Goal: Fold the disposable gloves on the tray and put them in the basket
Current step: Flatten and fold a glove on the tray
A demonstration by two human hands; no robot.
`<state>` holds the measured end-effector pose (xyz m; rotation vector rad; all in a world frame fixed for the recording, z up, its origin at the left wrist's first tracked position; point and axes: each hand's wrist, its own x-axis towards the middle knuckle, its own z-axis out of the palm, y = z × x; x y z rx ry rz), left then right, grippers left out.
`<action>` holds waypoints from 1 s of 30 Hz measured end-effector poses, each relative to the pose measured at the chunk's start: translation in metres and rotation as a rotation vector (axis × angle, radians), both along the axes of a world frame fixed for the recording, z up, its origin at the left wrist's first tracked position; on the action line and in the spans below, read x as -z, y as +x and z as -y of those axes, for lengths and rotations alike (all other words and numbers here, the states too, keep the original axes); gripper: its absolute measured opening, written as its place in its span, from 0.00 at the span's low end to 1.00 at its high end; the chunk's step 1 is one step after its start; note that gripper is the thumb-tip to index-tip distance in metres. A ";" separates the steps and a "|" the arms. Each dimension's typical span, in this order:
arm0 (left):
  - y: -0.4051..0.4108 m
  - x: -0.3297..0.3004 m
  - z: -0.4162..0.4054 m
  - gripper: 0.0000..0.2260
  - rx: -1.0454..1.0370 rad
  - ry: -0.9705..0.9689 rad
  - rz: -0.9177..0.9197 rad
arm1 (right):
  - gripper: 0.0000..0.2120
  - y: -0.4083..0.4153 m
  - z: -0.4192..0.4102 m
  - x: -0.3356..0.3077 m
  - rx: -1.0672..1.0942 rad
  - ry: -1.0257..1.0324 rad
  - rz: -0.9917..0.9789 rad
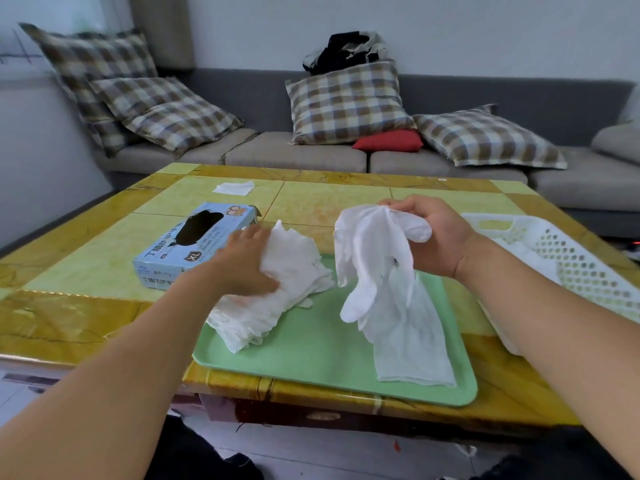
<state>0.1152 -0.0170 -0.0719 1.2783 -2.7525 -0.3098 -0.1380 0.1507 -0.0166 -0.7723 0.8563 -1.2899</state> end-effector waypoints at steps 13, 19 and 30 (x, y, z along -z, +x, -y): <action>-0.105 -0.062 -0.096 0.13 0.060 0.953 -1.016 | 0.05 -0.026 -0.023 -0.009 0.294 -0.018 0.127; -0.120 -0.063 -0.089 0.10 0.035 0.926 -1.176 | 0.11 -0.031 -0.057 -0.004 0.093 0.043 -0.325; -0.136 -0.068 -0.112 0.22 0.283 1.277 -1.106 | 0.32 -0.030 -0.038 0.011 0.290 -0.208 -0.522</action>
